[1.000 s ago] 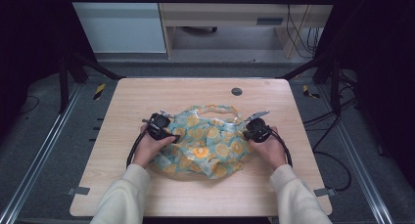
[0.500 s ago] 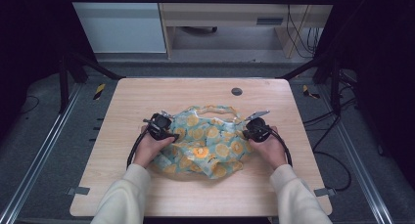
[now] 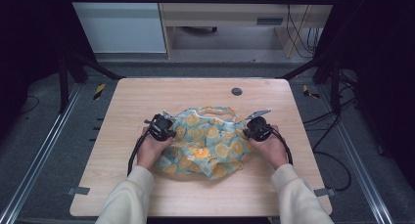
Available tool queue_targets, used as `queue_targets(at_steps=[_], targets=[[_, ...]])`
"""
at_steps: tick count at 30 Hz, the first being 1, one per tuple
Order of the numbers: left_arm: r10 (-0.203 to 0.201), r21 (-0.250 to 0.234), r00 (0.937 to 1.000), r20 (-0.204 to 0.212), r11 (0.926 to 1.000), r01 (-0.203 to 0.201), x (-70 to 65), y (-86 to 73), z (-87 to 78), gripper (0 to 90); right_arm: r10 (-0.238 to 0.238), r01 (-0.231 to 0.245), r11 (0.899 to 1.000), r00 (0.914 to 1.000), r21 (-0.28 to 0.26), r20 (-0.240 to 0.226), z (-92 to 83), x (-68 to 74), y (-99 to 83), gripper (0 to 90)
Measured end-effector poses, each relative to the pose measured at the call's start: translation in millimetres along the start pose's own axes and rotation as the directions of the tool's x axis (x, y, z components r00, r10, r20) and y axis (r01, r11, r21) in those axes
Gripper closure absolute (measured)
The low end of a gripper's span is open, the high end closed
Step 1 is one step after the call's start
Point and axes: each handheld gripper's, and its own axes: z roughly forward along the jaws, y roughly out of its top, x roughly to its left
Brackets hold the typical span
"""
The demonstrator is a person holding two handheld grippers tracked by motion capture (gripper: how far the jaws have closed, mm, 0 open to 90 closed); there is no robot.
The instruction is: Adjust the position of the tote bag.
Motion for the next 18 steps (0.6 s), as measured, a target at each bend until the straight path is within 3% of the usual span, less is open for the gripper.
queue_targets(at_steps=[7,18], targets=[[0.02,-0.071,0.9983,-0.054,0.9972,-0.024,3.0,5.7,-15.7,90.0,-0.022,0.022,0.999,0.9997,-0.03,0.01,-11.2,-3.7,5.5,90.0],[0.057,-0.169,0.9885,-0.14,0.9823,-0.08,6.2,16.1,-48.4,90.0,-0.048,0.052,0.994,0.998,-0.096,0.041,-39.5,-11.0,12.2,90.0]])
